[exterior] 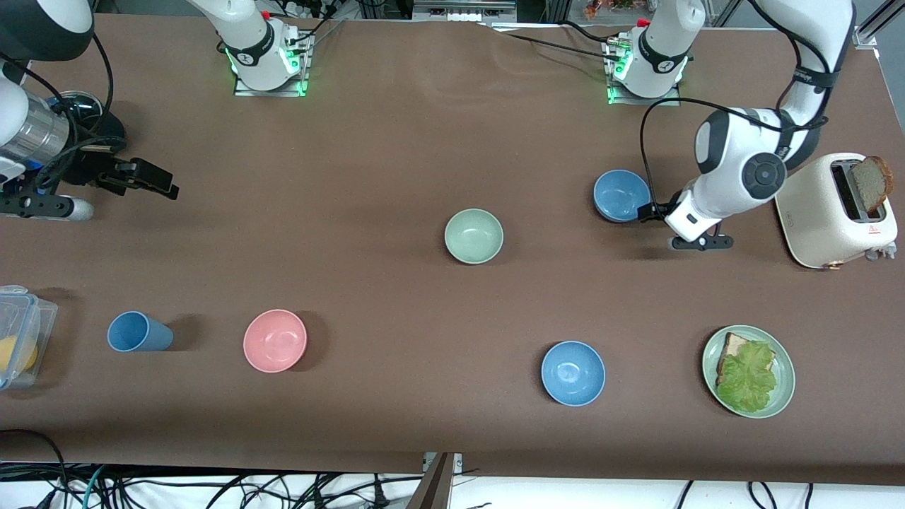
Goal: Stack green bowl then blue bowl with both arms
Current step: 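Reach the left gripper to the blue bowl and grasp its rim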
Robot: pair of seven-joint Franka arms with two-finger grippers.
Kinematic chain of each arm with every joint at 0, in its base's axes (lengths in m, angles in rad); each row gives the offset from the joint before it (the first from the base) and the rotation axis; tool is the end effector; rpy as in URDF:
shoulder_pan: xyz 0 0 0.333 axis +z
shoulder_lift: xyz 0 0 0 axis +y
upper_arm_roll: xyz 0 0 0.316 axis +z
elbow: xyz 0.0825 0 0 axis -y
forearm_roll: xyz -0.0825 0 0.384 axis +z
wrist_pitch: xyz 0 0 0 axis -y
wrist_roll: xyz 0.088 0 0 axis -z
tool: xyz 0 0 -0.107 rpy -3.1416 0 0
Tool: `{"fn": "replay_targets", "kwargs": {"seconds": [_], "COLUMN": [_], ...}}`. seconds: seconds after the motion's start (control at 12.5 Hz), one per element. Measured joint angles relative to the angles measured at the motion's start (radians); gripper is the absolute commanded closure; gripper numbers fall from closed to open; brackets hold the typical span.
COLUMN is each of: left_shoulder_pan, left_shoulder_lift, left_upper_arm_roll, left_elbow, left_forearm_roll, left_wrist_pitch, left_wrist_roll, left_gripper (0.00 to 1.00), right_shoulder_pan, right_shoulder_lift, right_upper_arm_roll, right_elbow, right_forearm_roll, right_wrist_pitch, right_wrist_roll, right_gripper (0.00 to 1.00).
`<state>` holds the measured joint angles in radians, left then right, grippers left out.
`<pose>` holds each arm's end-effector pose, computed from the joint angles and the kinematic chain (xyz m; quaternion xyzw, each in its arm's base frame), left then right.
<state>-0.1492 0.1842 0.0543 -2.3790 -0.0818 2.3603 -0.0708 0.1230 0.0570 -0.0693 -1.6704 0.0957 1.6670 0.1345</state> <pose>0.4805 -0.0462 0.2297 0.9945 0.0199 -0.1023 0.0123 0.5726 0.0411 0.5538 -0.9974 0.0464 0.0342 0.0424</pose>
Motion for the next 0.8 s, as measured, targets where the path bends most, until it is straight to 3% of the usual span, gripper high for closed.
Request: {"fn": "replay_targets", "kwargs": {"seconds": [0.4,0.64,0.72,0.8], "left_shoulder_pan": [-0.029,-0.045,-0.052,-0.057], "left_shoulder_lift": [-0.062,-0.077,-0.076,-0.076], "left_upper_arm_roll": [-0.001,-0.001,-0.001,-0.001], "left_elbow": [-0.089,-0.157,-0.179,-0.199], "left_forearm_roll": [0.0,0.0,0.0,0.0], "left_wrist_pitch": [0.025,0.116,0.15,0.178], "left_wrist_roll": [0.0,0.0,0.0,0.0], "left_gripper": [0.06,0.11,0.16,0.29], "right_shoulder_pan": [0.006,0.011,0.011,0.011], "right_shoulder_lift": [0.008,0.007,0.007,0.007], "right_upper_arm_roll": [0.011,0.013,0.013,0.013], "right_elbow": [-0.005,-0.005,-0.005,-0.005], "right_forearm_roll": [-0.071,-0.097,-0.097,-0.098], "right_wrist_pitch": [0.027,0.042,0.042,0.042], "right_wrist_roll": [-0.004,-0.004,-0.004,-0.004], "right_gripper": [0.0,0.0,0.0,0.0]}}
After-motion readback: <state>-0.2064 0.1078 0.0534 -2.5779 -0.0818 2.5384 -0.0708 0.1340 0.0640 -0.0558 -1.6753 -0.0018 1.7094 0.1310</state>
